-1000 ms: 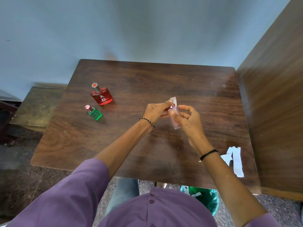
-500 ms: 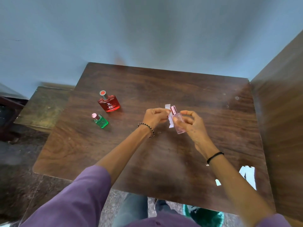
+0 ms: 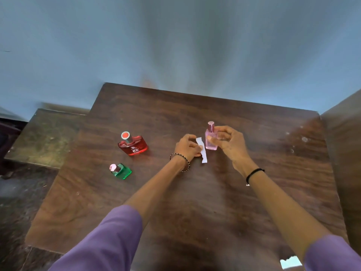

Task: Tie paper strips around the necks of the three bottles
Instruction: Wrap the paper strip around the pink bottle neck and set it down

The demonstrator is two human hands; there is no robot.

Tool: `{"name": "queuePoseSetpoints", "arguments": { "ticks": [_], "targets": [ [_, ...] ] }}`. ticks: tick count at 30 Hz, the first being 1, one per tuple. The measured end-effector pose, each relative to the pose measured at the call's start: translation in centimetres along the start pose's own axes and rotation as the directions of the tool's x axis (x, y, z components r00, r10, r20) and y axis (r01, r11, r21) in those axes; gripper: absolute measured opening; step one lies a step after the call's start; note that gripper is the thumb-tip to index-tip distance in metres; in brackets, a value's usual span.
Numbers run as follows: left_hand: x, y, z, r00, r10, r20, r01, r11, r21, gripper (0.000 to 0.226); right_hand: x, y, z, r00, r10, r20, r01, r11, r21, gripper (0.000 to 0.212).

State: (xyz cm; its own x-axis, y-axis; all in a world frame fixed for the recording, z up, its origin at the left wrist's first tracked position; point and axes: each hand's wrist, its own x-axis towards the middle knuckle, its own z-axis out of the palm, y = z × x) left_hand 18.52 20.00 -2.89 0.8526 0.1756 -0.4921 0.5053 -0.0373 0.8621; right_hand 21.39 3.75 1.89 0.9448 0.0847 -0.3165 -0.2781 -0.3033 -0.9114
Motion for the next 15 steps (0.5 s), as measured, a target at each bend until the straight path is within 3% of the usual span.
{"name": "queuePoseSetpoints", "arguments": {
  "ticks": [15],
  "targets": [
    [5.2,3.1,-1.1,0.993,-0.078,0.083,0.07,0.992,0.103,0.065,5.9,-1.1,1.7,0.994,-0.073,0.08,0.087,0.979,-0.184,0.039]
  ]
}}
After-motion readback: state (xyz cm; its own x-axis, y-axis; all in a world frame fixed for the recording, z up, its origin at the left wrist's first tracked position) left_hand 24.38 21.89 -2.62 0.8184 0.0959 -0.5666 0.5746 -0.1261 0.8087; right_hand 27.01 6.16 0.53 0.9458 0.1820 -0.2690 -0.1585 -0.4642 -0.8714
